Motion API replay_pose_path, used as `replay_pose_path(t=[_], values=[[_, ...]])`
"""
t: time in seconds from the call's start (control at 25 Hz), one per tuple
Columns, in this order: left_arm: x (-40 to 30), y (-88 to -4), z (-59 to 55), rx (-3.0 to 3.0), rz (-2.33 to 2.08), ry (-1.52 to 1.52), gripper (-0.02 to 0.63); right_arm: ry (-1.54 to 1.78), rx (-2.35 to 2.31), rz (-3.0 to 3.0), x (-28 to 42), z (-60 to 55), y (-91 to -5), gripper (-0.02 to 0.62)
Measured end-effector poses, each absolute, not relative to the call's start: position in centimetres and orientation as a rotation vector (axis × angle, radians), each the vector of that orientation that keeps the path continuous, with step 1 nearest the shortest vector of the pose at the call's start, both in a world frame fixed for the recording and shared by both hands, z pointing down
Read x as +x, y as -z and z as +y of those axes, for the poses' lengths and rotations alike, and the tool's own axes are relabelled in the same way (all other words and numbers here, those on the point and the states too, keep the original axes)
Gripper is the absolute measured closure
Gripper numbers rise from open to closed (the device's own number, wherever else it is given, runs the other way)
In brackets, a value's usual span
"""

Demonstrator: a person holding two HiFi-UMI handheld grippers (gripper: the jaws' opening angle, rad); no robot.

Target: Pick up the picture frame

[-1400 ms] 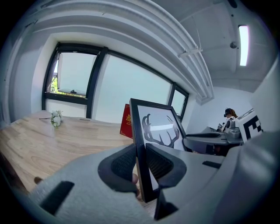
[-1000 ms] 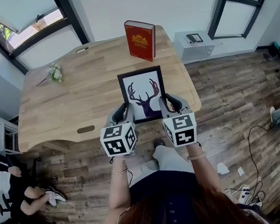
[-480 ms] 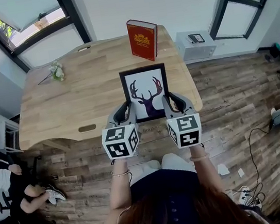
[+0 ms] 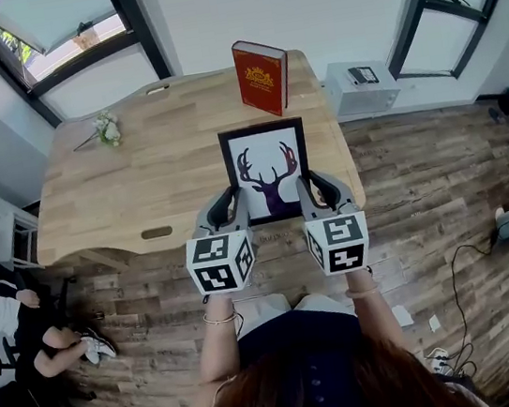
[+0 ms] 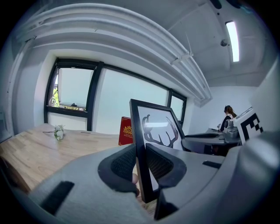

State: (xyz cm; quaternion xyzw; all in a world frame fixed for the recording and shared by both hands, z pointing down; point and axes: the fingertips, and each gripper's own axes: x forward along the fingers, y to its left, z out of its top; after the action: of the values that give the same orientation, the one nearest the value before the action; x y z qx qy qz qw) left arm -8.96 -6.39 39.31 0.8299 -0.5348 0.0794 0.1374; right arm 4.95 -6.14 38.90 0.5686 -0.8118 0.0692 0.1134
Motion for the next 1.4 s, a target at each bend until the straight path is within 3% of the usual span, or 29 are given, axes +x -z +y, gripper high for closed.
replay_pose_path(t=[1.4], values=[[-7.1, -34.0, 1.1, 2.447, -1.661, -0.163, 0.524, -0.083, 1.661, -2.491, 6.9, 0.9, -33.7, 0.518]])
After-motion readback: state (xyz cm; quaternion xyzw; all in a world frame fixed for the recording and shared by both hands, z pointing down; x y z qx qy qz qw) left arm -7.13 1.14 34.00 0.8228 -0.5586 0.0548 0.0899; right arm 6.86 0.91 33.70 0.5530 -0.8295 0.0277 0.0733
